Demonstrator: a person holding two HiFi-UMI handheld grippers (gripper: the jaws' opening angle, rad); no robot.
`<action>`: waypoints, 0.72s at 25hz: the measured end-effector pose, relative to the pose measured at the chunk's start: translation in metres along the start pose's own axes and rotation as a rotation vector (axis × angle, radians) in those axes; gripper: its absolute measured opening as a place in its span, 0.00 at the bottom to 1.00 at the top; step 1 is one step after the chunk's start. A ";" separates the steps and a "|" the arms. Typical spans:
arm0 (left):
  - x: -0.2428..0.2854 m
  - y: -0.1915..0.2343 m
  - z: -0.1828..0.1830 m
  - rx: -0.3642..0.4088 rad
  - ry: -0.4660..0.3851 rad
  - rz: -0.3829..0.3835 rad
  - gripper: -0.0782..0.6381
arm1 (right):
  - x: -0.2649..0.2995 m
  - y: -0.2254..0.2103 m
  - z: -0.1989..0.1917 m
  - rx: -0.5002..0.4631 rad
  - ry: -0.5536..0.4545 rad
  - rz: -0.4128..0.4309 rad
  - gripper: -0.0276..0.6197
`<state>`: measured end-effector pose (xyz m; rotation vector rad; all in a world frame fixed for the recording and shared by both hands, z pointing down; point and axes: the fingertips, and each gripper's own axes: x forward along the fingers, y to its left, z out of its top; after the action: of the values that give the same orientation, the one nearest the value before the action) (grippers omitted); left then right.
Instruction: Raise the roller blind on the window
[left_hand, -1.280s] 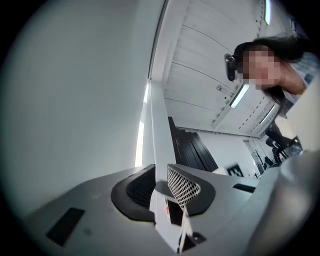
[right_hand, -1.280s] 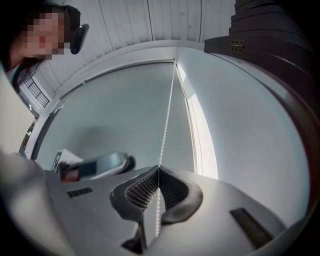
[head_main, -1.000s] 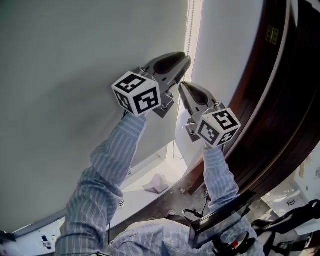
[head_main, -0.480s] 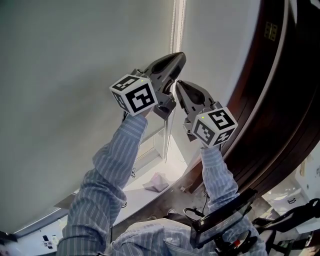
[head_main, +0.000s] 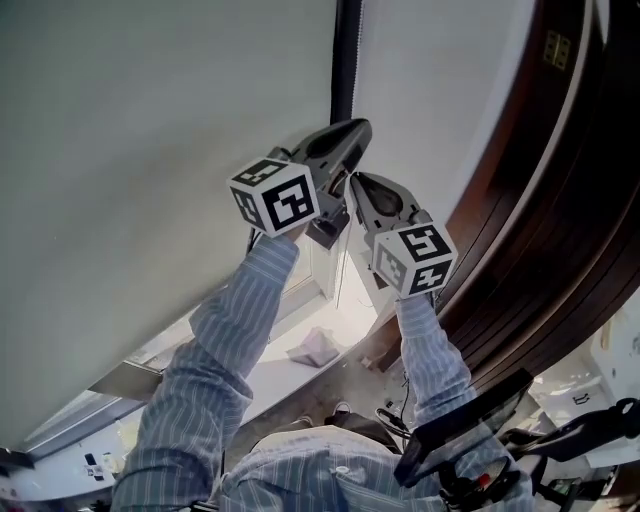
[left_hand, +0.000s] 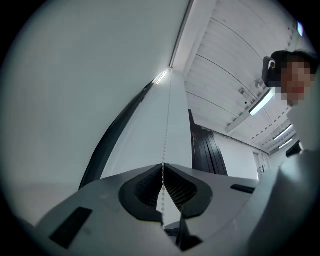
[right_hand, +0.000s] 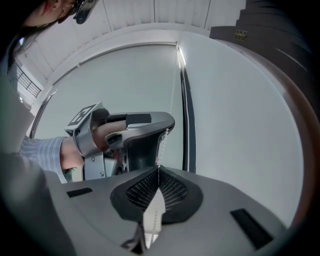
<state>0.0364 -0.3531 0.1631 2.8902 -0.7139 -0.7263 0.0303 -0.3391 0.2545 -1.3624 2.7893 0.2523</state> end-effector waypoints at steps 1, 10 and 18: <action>-0.007 0.004 -0.016 -0.025 0.016 0.009 0.13 | -0.001 0.002 -0.017 0.006 0.025 -0.004 0.05; -0.091 0.028 -0.184 -0.171 0.135 0.097 0.12 | -0.029 0.035 -0.192 0.036 0.277 -0.068 0.05; -0.133 0.032 -0.260 -0.168 0.244 0.189 0.12 | -0.046 0.057 -0.280 0.100 0.450 -0.062 0.05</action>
<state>0.0401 -0.3308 0.4558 2.6512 -0.8347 -0.3827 0.0270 -0.3130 0.5429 -1.6534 3.0401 -0.2235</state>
